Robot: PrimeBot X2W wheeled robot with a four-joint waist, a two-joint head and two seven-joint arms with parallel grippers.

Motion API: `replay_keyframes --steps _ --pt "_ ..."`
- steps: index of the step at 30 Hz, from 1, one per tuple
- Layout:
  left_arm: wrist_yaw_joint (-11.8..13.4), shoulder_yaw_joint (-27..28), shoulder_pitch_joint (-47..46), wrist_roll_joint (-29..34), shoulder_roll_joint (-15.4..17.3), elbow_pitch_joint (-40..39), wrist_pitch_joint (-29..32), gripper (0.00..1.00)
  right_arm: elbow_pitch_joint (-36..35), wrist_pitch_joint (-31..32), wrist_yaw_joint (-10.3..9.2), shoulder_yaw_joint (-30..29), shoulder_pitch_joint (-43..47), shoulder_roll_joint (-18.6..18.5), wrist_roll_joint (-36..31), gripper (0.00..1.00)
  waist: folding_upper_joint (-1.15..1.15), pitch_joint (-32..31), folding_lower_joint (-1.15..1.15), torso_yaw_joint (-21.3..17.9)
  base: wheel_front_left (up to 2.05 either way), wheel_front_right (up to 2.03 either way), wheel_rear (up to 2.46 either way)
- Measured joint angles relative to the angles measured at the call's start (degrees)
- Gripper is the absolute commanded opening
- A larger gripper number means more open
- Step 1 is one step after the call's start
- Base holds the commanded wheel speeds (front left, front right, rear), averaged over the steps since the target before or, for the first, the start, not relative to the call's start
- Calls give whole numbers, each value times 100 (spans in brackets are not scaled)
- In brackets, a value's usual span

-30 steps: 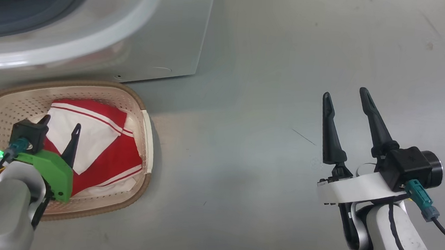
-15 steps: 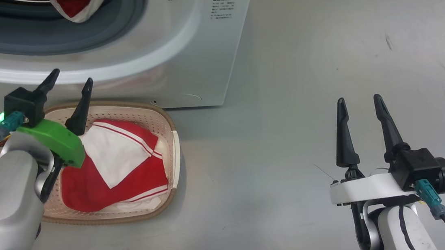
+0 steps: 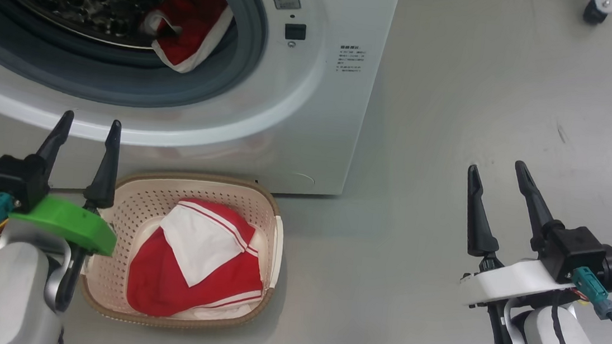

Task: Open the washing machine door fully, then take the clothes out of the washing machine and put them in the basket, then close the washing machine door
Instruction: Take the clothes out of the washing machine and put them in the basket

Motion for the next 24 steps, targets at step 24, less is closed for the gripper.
replay_keyframes --steps 24 --pt "1 301 1634 198 -291 -1110 0 100 65 -1 141 22 657 -33 193 100 0 -941 0 203 0 0 0"
